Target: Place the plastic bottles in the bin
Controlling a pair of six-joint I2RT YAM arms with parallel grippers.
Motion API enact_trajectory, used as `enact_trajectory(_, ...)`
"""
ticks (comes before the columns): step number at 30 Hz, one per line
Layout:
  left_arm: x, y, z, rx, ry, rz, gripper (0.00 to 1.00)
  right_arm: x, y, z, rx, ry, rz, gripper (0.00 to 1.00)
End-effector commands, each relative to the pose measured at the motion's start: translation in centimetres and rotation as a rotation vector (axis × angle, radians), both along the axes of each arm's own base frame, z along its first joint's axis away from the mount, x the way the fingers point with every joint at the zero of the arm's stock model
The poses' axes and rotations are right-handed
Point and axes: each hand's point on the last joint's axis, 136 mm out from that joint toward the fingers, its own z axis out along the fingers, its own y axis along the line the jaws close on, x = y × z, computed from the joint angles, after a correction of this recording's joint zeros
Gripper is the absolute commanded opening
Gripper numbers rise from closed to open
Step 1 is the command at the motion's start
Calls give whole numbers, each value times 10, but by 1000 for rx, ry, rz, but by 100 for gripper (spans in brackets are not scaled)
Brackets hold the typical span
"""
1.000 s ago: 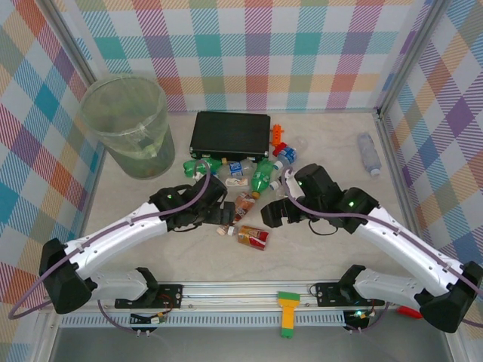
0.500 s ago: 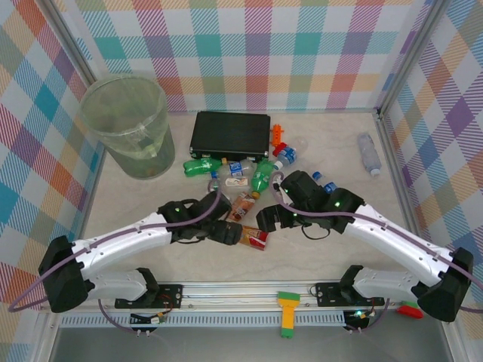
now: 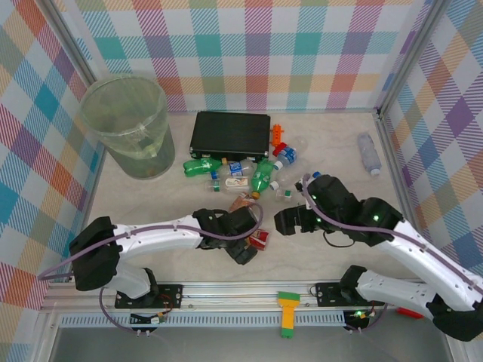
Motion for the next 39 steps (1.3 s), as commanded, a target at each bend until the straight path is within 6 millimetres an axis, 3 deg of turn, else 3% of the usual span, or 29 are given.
enact_trajectory(1, 11, -9, 2, 63, -97, -145, 100, -6, -11, 2, -6, -4, -19, 99)
enact_trajectory(5, 12, -17, -11, 103, -130, -284, 100, -8, -15, 1, -3, -6, -29, 99)
enact_trajectory(10, 25, -31, -9, 118, -197, -325, 99, -11, -21, 1, 1, -9, -46, 99)
enact_trajectory(19, 38, -52, -33, 224, -199, -393, 97, -13, -27, -2, -6, -14, -53, 99)
enact_trajectory(28, 36, -60, -53, 285, -103, -348, 81, -13, -29, -3, -11, -31, -47, 99)
enact_trajectory(35, 33, -61, -43, 265, -86, -315, 62, -11, -29, -4, -13, -44, -45, 99)
enact_trajectory(39, 36, -62, -27, 224, -115, -277, 61, -9, -30, -5, -14, -55, -57, 99)
